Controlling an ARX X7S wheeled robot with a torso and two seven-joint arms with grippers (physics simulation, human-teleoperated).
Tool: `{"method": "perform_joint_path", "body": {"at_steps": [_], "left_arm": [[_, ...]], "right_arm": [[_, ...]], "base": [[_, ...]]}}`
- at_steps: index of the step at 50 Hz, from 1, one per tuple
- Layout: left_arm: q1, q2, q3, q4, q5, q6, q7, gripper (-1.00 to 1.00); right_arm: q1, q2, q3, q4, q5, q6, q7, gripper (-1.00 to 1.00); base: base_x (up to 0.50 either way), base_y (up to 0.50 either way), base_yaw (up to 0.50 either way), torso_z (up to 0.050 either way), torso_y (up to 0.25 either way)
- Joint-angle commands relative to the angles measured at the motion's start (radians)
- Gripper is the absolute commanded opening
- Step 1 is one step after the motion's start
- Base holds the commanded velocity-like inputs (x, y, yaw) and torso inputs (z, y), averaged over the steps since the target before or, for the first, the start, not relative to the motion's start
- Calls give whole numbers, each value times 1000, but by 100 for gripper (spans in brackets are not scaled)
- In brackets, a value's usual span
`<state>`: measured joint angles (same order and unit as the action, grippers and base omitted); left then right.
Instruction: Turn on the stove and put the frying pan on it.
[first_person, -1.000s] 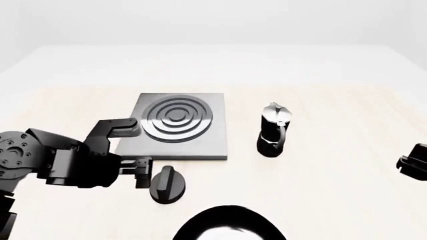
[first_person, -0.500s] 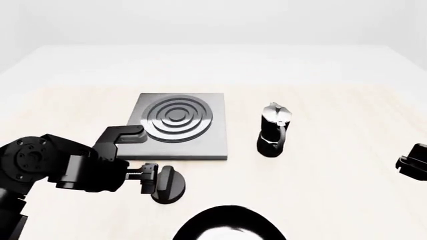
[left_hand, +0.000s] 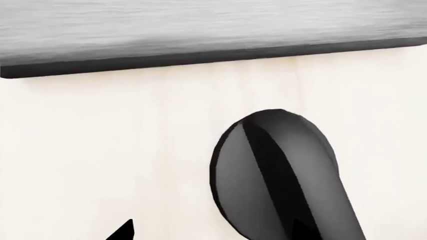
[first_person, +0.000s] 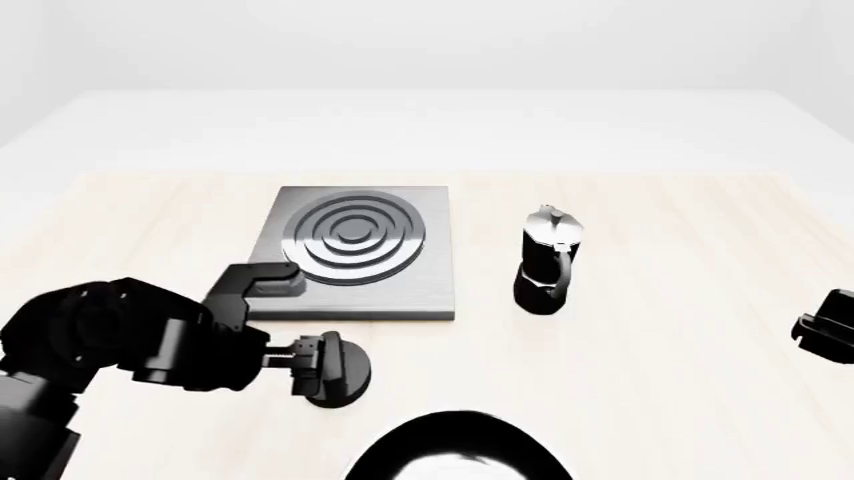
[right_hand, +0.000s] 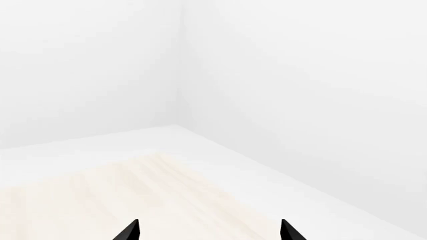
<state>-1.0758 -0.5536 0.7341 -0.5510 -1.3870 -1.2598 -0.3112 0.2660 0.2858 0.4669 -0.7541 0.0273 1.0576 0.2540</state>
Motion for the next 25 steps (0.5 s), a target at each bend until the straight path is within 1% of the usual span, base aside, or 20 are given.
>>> {"method": "perform_joint_path", "body": {"at_steps": [1,10,14,19,25], "left_arm": [[1,21,24,-11,17,14,39,100],[-29,60,53,-34,49,32,86,100],[-48,97,85,-69,82,49,136,100],[-72,128,104,-103,112,74,169,100],[-102,157,110,-171,146,117,176,100]], "right_arm": [[-2,-1,1,-1,4,-3,1,100],[-3,-1,1,-2,7,-3,2,100],[-1,1,4,-10,9,2,1,100],[-1,3,8,-15,11,8,1,100],[-1,5,11,-19,13,9,1,100]], "base": [[0,0,0,0,0],[0,0,0,0,0],[0,0,0,0,0],[0,0,0,0,0],[0,0,0,0,0]]}}
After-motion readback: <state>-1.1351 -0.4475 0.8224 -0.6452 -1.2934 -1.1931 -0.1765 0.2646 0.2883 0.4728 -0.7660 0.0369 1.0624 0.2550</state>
